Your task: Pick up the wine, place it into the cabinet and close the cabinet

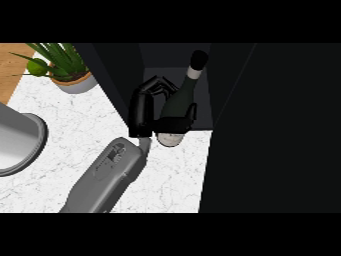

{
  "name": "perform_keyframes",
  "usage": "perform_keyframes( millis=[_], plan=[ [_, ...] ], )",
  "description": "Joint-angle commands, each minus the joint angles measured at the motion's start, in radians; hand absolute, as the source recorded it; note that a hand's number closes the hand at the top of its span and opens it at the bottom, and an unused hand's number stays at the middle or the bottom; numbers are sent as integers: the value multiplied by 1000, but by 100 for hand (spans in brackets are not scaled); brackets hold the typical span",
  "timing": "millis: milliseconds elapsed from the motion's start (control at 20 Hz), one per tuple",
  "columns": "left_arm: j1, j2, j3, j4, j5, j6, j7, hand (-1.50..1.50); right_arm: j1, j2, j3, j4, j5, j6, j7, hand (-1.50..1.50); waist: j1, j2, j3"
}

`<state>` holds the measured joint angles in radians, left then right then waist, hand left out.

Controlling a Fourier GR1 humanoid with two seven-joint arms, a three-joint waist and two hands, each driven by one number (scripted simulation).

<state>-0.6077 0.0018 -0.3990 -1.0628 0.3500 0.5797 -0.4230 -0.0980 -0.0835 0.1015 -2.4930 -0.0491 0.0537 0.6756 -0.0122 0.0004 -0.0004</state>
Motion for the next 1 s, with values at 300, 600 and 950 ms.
perform_keyframes(
  millis=[300, 600, 950],
  plan=[
    [-61, 20, 116, 82, -11, -107, 41, 150, -5, 6, -33, -47, -63, 14, 6, -150, 7, 0, 0],
    [-185, -2, 187, 305, 77, -168, -39, 150, -2, 23, -34, -30, -76, 13, -19, -150, -6, 4, 0],
    [-274, -2, 135, 442, 119, -100, -82, 150, 126, 34, 24, -63, -65, 60, -93, -150, -20, 4, 0]
  ],
)
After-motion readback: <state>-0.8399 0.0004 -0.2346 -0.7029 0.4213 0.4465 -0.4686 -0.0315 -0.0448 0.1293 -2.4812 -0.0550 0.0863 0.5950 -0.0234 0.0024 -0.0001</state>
